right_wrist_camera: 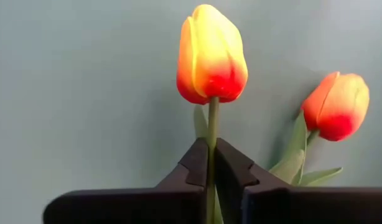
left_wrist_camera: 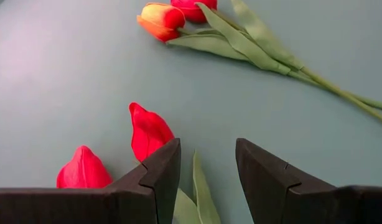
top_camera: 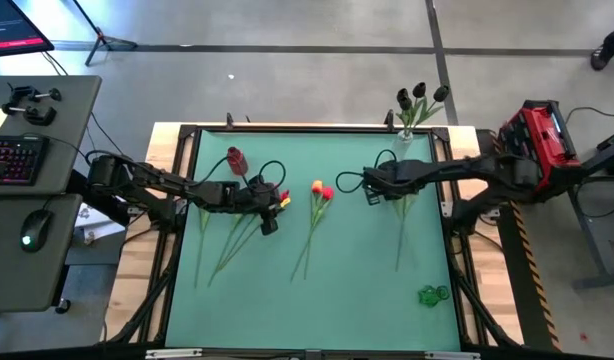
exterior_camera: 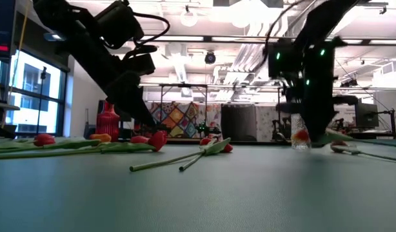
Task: Sort flowers into vase by color
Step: Put the orange tulip into the green vase
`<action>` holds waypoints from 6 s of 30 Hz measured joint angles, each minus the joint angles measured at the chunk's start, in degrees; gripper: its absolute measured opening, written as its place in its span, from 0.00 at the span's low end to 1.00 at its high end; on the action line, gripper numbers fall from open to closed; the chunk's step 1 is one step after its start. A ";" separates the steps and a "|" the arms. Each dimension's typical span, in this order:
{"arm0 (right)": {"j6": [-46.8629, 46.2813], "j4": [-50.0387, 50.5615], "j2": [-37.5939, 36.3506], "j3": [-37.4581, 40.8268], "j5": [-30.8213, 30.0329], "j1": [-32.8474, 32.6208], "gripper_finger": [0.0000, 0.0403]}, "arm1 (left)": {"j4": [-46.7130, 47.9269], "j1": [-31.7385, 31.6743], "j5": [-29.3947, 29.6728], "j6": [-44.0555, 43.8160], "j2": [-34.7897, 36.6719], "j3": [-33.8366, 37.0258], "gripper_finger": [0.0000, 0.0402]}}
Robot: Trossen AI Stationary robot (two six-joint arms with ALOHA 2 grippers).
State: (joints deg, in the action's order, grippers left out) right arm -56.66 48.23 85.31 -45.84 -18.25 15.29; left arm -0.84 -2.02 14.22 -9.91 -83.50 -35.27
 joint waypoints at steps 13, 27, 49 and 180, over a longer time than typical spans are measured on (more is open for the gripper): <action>-8.53 -0.02 -27.78 -0.07 -13.38 -26.97 0.00 | -0.83 0.11 0.10 -1.59 0.00 0.00 0.36; 9.54 -20.68 -31.41 -0.15 -45.79 -54.83 0.00 | -31.16 -0.23 -6.13 11.73 -0.02 0.00 0.36; 50.99 -54.20 -25.63 -14.06 -71.77 -90.50 0.00 | -39.46 -3.67 -12.26 15.80 -0.02 -3.08 0.32; -8.20 25.79 -18.60 -39.16 -29.63 -37.57 0.31 | -33.32 -4.00 -12.05 13.33 -0.04 -3.08 0.31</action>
State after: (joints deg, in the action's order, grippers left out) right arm -64.86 74.02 66.71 -85.00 -47.88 -22.28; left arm -34.16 -6.02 2.17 3.42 -83.54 -38.34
